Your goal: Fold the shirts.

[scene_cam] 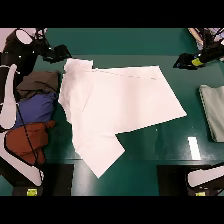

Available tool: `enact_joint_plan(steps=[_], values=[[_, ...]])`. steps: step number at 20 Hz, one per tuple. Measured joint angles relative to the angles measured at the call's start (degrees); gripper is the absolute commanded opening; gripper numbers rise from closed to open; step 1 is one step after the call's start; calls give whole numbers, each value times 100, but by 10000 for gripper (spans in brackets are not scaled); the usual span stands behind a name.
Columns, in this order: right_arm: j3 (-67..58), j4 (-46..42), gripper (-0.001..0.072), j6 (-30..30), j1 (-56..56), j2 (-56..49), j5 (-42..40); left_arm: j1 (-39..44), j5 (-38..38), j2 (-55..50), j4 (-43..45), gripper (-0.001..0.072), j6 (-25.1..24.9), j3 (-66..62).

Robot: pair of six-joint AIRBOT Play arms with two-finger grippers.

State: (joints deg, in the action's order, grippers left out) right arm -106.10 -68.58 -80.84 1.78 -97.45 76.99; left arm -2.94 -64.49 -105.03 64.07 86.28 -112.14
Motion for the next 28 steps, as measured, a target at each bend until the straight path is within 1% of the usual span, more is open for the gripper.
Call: enact_joint_plan(steps=[5,7,9,12,16,18,22,28], values=[[42,-13,428,164,-234,391,566,-229,-1397,413,254,548,-155,177],[46,-20,428,208,-341,610,802,-240,-1668,815,332,548,-179,605],[50,-22,428,247,-402,846,1045,-232,-1720,1412,391,548,-188,1401],[50,-37,428,280,-444,1167,1294,-28,-1410,2616,431,548,-74,3215],[50,-39,428,291,-444,1552,1434,483,-704,4177,372,549,380,5788],[50,-42,428,291,-446,1709,1462,752,-428,4682,179,549,562,6758],[50,-44,428,293,-444,1952,1497,1086,-74,5106,-157,548,772,7884],[50,-48,428,293,-448,2155,1510,1209,85,5243,-509,539,903,8555]])
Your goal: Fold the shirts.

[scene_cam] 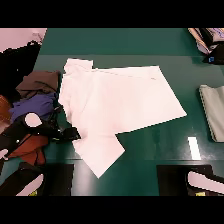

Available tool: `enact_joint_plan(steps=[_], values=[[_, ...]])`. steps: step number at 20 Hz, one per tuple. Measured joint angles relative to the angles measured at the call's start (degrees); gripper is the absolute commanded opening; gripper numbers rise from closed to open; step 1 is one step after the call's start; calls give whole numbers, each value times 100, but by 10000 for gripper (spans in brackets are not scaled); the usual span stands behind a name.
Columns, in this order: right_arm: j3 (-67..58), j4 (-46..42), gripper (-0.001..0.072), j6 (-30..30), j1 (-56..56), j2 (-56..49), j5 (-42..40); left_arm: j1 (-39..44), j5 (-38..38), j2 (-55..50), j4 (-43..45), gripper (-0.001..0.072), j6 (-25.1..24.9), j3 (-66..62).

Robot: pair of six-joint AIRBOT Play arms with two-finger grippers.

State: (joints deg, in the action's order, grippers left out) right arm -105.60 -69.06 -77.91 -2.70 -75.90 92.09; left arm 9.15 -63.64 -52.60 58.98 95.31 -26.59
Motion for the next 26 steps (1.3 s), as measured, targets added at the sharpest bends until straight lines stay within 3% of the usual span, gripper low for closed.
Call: enact_joint_plan(steps=[2,3,9,11,18,20,26], values=[[70,2,429,0,0,35,-17,9,44,9,-55,145,9,94],[188,0,428,0,-11,66,-35,11,63,13,-70,28,-2,118],[1941,-9,440,0,-675,564,-227,15,201,15,-348,25,-409,-203],[2806,-9,522,0,-1119,769,-328,15,282,15,-256,25,-496,-595],[5593,787,498,291,-2186,774,-1222,13,782,17,4,25,-605,-1550],[5967,1139,450,398,-2260,597,-1613,13,807,15,28,25,-610,-1628],[6343,2015,443,634,-2203,44,-2441,15,817,17,46,25,-619,-1703]])
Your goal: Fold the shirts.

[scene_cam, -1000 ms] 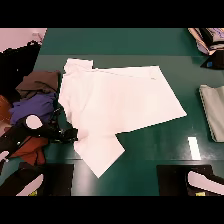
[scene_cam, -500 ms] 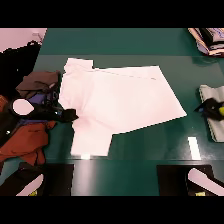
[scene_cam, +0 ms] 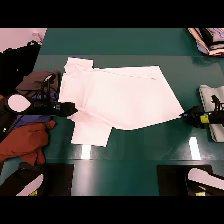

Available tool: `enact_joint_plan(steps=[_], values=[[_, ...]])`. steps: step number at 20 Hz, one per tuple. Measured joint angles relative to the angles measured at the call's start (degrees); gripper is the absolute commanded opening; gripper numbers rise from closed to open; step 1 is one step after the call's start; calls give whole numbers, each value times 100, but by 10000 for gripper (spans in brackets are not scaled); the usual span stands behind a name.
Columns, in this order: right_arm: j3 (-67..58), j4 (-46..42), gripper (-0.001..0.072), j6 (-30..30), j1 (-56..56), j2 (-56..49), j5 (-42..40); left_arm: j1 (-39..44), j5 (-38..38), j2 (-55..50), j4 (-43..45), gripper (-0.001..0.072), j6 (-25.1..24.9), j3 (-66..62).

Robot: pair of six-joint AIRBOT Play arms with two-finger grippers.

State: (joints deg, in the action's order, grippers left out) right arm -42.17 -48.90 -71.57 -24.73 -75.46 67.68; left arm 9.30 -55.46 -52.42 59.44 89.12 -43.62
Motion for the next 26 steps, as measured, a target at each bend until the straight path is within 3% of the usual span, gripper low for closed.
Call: enact_joint_plan(steps=[1,2,5,11,19,22,26], values=[[7,72,394,22,85,-55,-101,0,22,0,-2,25,0,-2],[17,92,261,48,197,-98,-264,0,44,0,-2,25,0,-7],[37,122,14,120,603,-184,-798,0,63,-2,-13,25,0,-15],[-732,28,13,345,1058,463,-942,0,-142,2,79,24,4,-1008],[-3523,17,13,411,1113,2404,-863,-2,-1209,7,721,24,-70,-5453],[-4575,-422,12,326,1113,2933,-916,0,-1360,20,807,24,-87,-7040],[-5788,-1362,12,-76,1115,3211,-675,0,-1178,175,841,24,-81,-8017]])
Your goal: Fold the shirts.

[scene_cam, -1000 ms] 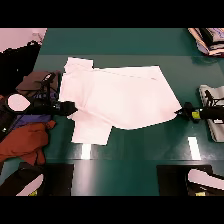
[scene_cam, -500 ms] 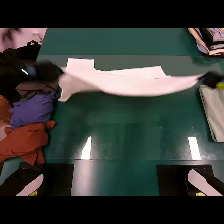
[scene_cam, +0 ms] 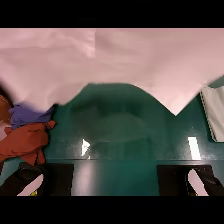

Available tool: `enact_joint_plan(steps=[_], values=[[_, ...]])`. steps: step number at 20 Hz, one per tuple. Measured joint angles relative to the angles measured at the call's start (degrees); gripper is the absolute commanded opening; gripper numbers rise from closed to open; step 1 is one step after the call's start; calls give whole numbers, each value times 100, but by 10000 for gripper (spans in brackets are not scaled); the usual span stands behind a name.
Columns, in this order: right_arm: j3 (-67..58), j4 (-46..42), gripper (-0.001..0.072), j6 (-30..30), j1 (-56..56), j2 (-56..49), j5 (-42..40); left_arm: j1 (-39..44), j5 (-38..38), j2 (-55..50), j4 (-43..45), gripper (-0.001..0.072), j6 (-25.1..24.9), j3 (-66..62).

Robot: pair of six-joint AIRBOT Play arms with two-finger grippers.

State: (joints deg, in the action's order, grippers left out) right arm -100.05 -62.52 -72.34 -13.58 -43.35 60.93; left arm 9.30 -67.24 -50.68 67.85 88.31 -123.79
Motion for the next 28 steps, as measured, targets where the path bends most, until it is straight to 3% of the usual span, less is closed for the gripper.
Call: enact_joint_plan(steps=[5,11,15,20,24,28], values=[[-1368,-686,12,-343,20,-767,1222,2,125,46,278,25,57,105],[-1209,-935,12,-494,463,-2393,2264,4,101,-577,955,25,339,2236],[-671,-981,12,-542,739,-3630,2463,2,149,-1987,1080,25,164,2981],[-640,-973,12,-605,839,-5180,2282,-2,1200,-3620,1115,26,-74,3191],[-931,-953,11,-621,870,-5899,1950,-24,2214,-4188,1102,25,-133,3220],[-752,-1016,11,-625,894,-6000,1873,-170,2212,-4347,1097,24,-232,3187]])
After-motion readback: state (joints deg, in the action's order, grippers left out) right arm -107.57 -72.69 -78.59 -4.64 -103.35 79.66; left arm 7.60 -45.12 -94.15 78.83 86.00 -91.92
